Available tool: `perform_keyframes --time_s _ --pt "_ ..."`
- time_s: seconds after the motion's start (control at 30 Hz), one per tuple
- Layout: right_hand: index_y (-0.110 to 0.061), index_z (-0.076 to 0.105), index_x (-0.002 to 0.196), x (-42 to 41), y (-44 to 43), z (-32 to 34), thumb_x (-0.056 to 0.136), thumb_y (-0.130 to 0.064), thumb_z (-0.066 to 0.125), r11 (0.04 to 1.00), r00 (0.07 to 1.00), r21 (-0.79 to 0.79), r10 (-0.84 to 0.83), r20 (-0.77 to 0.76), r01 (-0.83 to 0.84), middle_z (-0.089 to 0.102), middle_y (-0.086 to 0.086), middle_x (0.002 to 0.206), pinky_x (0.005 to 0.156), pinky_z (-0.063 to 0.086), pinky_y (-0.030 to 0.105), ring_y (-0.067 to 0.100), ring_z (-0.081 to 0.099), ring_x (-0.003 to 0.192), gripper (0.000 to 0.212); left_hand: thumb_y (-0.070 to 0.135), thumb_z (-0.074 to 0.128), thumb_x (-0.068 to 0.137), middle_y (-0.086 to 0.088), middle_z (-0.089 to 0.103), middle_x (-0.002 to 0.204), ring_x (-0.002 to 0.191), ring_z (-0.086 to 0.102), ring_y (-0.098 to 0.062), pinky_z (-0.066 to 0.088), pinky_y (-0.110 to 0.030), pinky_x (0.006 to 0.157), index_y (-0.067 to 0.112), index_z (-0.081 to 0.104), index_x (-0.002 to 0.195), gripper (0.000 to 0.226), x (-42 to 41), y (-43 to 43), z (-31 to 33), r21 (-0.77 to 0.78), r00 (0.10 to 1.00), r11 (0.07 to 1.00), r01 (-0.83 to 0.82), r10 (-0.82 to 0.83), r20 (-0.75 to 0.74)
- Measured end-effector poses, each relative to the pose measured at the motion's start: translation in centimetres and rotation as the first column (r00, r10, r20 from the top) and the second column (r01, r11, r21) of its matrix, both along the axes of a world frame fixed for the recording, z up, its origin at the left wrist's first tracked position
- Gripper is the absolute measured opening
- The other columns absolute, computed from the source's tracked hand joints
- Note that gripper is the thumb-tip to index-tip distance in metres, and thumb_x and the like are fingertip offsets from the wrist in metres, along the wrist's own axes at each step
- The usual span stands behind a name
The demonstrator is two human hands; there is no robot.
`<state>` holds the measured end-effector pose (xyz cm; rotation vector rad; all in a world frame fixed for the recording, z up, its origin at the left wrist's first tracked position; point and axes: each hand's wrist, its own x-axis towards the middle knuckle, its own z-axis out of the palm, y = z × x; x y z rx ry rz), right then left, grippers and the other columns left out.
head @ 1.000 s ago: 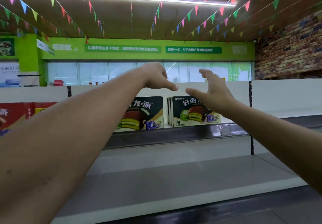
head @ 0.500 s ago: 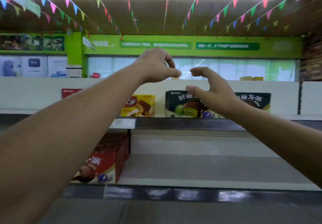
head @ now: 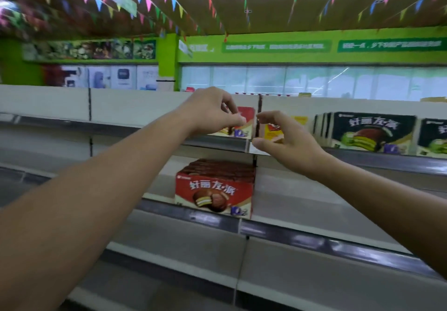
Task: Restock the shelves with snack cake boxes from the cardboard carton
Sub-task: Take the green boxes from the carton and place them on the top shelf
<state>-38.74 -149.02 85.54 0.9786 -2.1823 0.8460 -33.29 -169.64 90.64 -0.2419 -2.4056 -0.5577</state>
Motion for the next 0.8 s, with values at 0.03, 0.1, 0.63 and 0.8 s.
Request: perform_keyframes --time_s 0.03,0.1,0.63,0.8 --pt "-0.022 0.052 0.141 0.3 -1.3 -0.4 0.09 -0.035 0.074 1.0 1.0 0.01 0.016 -0.01 -0.016 0.057 -0.007 0.134 0.103 0.039 0.028 0.008 0.05 0.123 0.057 0.051 0.079 0.081 0.005 0.071 0.096 0.09 0.066 -0.011 0.05 -0.028 0.073 0.026 0.075 0.1 0.032 0.7 -1.3 -0.5 -0.001 1.0 1.0 -0.022 0.022 0.004" --pt "-0.022 0.052 0.141 1.0 -3.8 -1.2 0.091 -0.035 0.073 0.998 0.999 0.042 0.045 -0.014 -0.044 0.056 -0.009 0.131 0.098 0.036 0.022 0.005 0.048 0.118 0.055 0.051 0.08 0.081 0.005 0.072 0.096 0.092 0.066 -0.011 0.052 -0.028 0.078 0.024 0.076 0.101 0.034 2.3 -3.8 -1.7 0.002 0.998 0.998 -0.065 0.065 0.015" --pt "-0.022 0.049 0.144 9.6 -25.3 -18.1 0.092 -0.036 0.072 0.878 0.86 0.191 0.349 0.372 -0.439 0.054 -0.005 0.144 0.105 0.036 0.024 0.006 0.048 0.129 0.059 0.051 0.074 0.087 0.014 0.068 0.102 0.093 0.062 0.002 0.047 -0.018 0.075 0.027 0.069 0.115 0.037 18.4 -21.4 -16.9 0.09 0.889 0.927 -0.364 0.318 0.329" --pt "-0.022 0.047 0.146 12.3 -30.5 -24.5 0.093 -0.038 0.07 0.778 0.749 0.244 0.388 0.537 -0.579 0.051 -0.003 0.147 0.11 0.039 0.029 0.005 0.046 0.129 0.06 0.052 0.074 0.087 0.014 0.068 0.103 0.094 0.061 0.001 0.048 -0.02 0.078 0.029 0.07 0.117 0.038 22.2 -25.7 -23.4 0.102 0.814 0.876 -0.472 0.388 0.432"
